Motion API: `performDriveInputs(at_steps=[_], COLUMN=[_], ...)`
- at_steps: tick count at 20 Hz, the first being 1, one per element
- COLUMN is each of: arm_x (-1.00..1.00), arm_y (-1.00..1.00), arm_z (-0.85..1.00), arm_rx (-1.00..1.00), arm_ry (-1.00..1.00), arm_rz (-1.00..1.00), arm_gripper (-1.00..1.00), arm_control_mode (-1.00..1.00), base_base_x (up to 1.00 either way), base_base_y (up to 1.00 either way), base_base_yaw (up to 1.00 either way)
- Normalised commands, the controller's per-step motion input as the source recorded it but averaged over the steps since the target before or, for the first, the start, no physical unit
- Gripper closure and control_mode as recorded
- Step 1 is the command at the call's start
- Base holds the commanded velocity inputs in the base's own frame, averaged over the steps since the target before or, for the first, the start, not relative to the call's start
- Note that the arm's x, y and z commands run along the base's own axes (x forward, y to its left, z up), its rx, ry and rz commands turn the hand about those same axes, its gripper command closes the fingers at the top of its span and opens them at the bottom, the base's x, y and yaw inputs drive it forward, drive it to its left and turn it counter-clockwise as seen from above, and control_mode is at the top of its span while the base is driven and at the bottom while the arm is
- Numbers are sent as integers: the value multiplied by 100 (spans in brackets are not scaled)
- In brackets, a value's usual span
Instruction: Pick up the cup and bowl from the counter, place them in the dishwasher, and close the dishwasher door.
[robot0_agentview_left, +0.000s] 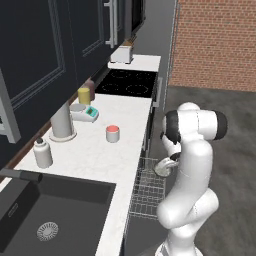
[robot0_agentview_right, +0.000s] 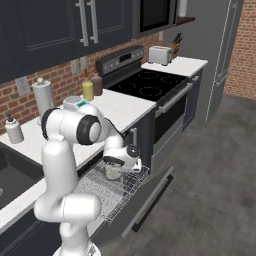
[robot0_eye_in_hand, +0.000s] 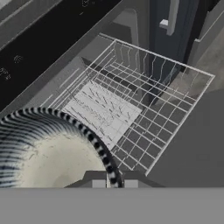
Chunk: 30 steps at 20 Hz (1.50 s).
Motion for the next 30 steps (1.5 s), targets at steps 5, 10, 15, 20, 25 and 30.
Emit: performDriveInputs(at_steps=[5,10,15,20,25,30], arm_x=[54,30,26,32,13,17], arm_y=[0,0,0,0,0,0], arm_z=[-34,-29,-42,-56,-46,-51], arm_rx=[0,0,0,-1,0,0], arm_ry=[0,-1,0,0,0,0], arm_rz=[0,0,0,0,0,0], arm_gripper=[100,100,100,100,100,100], arm_control_mode=[-100,-100,-100,-100,-100,-100], base_base_x=[0,0,0,0,0,0], base_base_y=[0,0,0,0,0,0], base_base_yaw=[0,0,0,0,0,0])
